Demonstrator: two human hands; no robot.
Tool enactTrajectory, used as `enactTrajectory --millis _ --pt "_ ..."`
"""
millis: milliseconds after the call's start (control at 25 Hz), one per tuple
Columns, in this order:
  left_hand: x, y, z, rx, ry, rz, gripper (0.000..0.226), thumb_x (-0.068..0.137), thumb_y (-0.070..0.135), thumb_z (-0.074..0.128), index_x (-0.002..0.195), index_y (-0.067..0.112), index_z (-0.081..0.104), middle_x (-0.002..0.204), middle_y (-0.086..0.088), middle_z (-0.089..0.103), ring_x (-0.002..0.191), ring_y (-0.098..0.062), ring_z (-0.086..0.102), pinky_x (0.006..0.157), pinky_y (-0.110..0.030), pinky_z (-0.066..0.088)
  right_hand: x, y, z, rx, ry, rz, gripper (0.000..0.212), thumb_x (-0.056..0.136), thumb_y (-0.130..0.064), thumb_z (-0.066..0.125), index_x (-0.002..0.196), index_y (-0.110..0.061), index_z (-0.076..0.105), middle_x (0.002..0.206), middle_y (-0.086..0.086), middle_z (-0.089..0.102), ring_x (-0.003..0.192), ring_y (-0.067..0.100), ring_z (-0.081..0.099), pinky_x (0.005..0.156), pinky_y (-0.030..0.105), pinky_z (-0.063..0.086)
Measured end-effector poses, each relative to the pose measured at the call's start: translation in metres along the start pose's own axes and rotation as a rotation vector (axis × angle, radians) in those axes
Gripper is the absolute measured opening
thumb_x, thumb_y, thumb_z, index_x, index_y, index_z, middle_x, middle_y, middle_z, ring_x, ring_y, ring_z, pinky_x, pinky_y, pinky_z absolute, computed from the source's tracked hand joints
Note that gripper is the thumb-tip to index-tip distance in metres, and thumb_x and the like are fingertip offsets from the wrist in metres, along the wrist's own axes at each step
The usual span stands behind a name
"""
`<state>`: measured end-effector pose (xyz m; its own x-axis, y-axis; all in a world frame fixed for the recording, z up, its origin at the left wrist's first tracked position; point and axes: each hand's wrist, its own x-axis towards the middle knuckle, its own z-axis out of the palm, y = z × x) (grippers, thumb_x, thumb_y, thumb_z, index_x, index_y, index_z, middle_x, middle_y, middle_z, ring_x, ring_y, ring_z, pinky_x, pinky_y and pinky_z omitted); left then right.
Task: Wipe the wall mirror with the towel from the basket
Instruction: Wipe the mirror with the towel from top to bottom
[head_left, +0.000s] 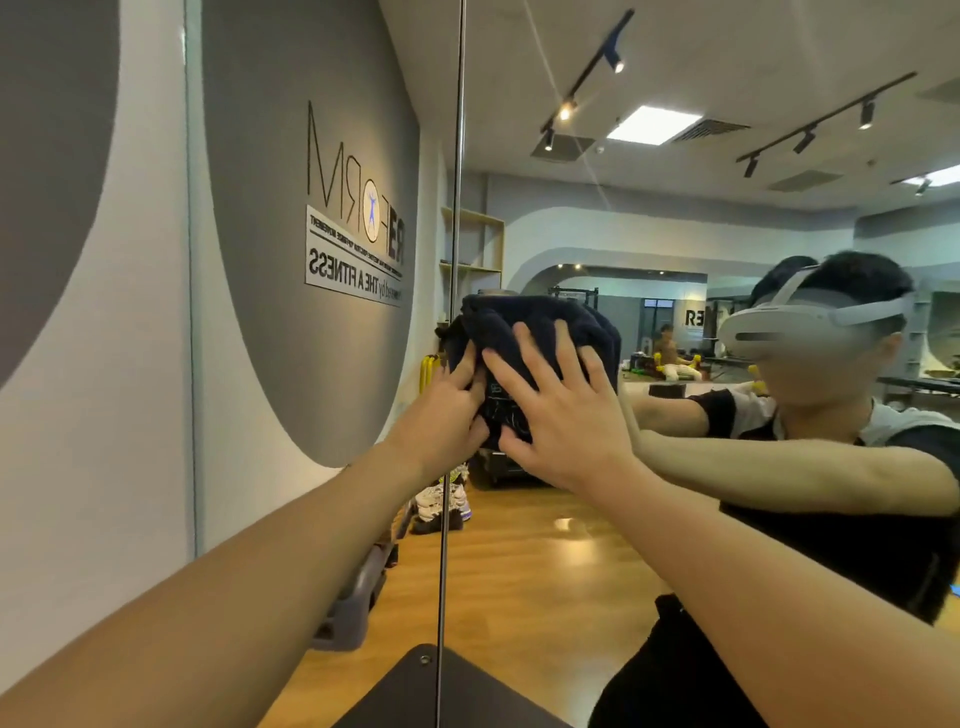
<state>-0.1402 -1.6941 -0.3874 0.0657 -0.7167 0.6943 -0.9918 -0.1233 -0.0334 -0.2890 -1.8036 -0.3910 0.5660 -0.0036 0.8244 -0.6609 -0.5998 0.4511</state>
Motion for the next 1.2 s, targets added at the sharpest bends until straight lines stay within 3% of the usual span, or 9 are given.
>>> enactTrajectory --millis 160,320,400,560,680,800,1000,1080,1200 --pt "-0.010 0.004 0.011 -0.102 0.077 0.099 0.070 0.098 0.011 0.060 0.159 0.002 0.027 0.170 -0.018 0.009 0.128 -0.037 0.057 0.108 -0.028 0.042 -0.002 -0.008 0.002 0.027 0.008 0.034 0.080 0.088 -0.058 0.057 0.160 -0.030 0.033 0.168 0.009 0.028 0.154 0.040 0.014 0.117 0.049 0.015" --pt "-0.027 -0.005 0.046 -0.170 0.125 0.204 0.070 0.098 0.018 0.058 0.159 0.002 0.028 0.170 -0.019 0.004 0.126 -0.037 0.060 0.106 -0.042 0.053 -0.036 -0.020 0.007 0.025 -0.026 0.060 0.074 0.091 -0.058 0.053 0.158 -0.032 0.035 0.169 0.008 0.026 0.153 0.036 0.016 0.119 0.047 0.016" --pt "-0.041 0.004 0.064 -0.202 0.138 0.247 0.070 0.100 0.026 0.048 0.160 0.000 0.024 0.170 -0.021 0.003 0.138 -0.038 0.050 0.112 -0.042 0.048 -0.062 -0.019 0.008 -0.002 -0.032 0.053 0.071 0.094 -0.059 0.050 0.158 -0.033 0.036 0.169 0.009 0.026 0.153 0.035 0.021 0.119 0.047 0.020" --pt "-0.029 0.057 0.069 -0.354 0.161 0.404 0.079 0.101 0.024 0.039 0.161 0.002 -0.007 0.169 -0.021 -0.013 0.158 -0.040 0.003 0.124 -0.053 0.026 -0.090 0.022 -0.018 -0.068 0.032 0.107 0.070 0.093 -0.053 0.054 0.158 -0.031 0.038 0.167 0.009 0.033 0.147 0.037 0.036 0.114 0.049 0.032" --pt "0.019 0.090 0.036 -0.436 0.227 0.466 0.085 0.096 0.017 0.035 0.159 0.016 -0.021 0.167 -0.024 -0.020 0.156 -0.045 -0.003 0.125 -0.061 0.016 -0.060 0.060 -0.046 -0.134 0.082 0.224 0.073 0.090 -0.047 0.059 0.158 -0.029 0.039 0.166 0.009 0.033 0.152 0.039 0.030 0.118 0.051 0.028" --pt "0.063 0.073 -0.002 -0.568 0.238 0.385 0.094 0.093 0.008 0.050 0.161 0.018 -0.015 0.166 -0.015 -0.029 0.156 -0.043 -0.009 0.124 -0.064 0.013 0.009 0.066 -0.059 -0.123 0.073 0.278 0.073 0.091 -0.047 0.058 0.159 -0.030 0.036 0.168 0.005 0.029 0.157 0.037 0.018 0.125 0.051 0.019" --pt "0.065 -0.023 -0.007 -0.534 0.309 0.325 0.092 0.090 0.025 0.044 0.163 0.018 -0.011 0.169 -0.007 -0.024 0.156 -0.029 0.014 0.120 -0.044 0.037 0.077 0.011 -0.031 -0.051 0.006 0.194 0.073 0.090 -0.050 0.051 0.159 -0.033 0.034 0.170 0.005 0.026 0.157 0.039 0.014 0.126 0.053 0.011" --pt "0.042 -0.044 0.014 -0.478 0.293 0.280 0.096 0.094 0.017 0.054 0.163 0.020 -0.014 0.170 -0.007 -0.022 0.143 -0.033 0.041 0.108 -0.030 0.043 0.065 -0.015 -0.016 -0.037 -0.046 0.161 0.074 0.090 -0.052 0.051 0.159 -0.034 0.033 0.171 0.006 0.022 0.158 0.040 0.010 0.125 0.052 0.008" --pt "0.000 -0.033 0.060 -0.393 0.296 0.268 0.102 0.094 0.013 0.061 0.162 0.019 -0.015 0.170 -0.013 -0.019 0.133 -0.045 0.050 0.103 -0.041 0.053 0.013 -0.032 -0.003 0.009 -0.051 0.106 0.072 0.092 -0.048 0.054 0.159 -0.030 0.036 0.171 0.008 0.021 0.159 0.039 0.008 0.127 0.053 0.010"
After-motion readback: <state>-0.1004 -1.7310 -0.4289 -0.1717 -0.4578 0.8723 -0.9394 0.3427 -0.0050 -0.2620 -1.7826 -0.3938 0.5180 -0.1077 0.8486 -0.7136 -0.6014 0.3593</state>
